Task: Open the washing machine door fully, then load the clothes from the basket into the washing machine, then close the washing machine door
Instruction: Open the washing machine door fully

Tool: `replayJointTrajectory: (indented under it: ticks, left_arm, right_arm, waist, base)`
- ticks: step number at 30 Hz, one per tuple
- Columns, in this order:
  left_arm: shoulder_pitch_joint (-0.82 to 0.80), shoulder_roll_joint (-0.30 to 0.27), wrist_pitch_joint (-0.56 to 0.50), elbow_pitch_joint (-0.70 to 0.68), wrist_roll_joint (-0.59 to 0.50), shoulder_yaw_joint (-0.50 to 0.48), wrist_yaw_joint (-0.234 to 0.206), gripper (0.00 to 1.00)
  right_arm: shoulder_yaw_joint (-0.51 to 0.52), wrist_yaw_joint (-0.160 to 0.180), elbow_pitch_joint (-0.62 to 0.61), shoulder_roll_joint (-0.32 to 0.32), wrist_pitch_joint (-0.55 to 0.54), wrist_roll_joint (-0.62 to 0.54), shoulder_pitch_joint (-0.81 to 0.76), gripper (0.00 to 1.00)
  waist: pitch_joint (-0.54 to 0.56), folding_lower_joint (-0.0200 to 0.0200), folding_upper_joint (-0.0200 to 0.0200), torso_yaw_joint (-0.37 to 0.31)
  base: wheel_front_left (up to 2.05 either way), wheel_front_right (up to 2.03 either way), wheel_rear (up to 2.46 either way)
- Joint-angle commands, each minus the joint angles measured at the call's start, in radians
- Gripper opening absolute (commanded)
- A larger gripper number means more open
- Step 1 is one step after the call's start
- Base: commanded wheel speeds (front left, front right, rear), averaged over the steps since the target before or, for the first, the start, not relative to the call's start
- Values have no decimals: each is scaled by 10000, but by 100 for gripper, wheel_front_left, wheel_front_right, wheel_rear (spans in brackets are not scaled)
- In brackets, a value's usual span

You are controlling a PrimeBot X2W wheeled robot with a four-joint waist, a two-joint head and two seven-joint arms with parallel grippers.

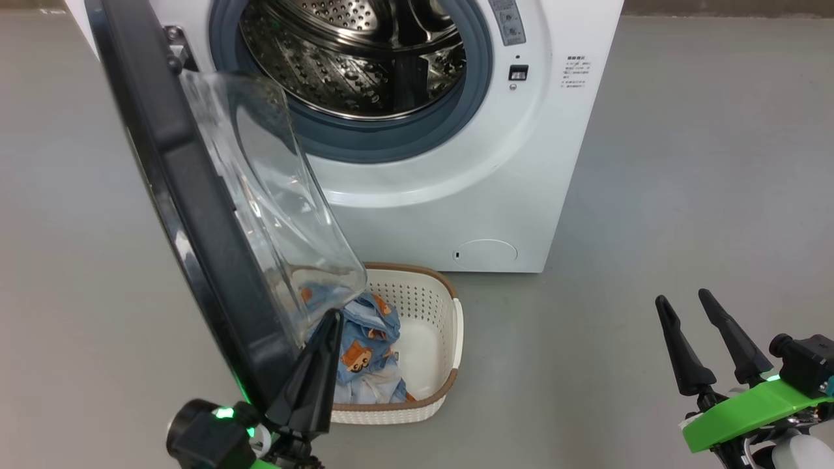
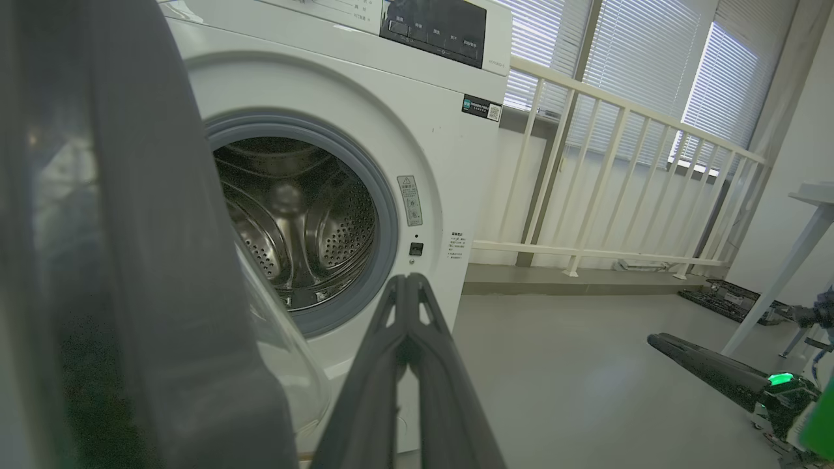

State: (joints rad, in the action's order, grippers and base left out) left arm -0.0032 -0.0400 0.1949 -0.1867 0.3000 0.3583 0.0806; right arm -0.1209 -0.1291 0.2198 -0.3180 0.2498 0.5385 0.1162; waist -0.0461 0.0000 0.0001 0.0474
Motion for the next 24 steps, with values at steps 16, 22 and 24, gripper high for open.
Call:
replayJointTrajectory:
  ticks: [16,22,24]
  left_arm:
    - [-488,-102,348,1863,654,-96,-293,0]
    - [-602,-124,440,2109,703,-216,-394,0]
    - [-624,-173,457,2136,709,-290,-428,0]
  right_arm:
    - [-93,-16,-216,-137,120,-22,136,100]
    - [-86,-16,-87,-161,120,29,106,100]
    - [-106,-16,-67,-152,120,34,118,100]
  waist:
    - [-179,0,-1,142]
    - [-142,0,-1,456]
    - [-124,0,-1,579]
  base:
    - [0,0,0]
    - [0,0,0]
    - [0,0,0]
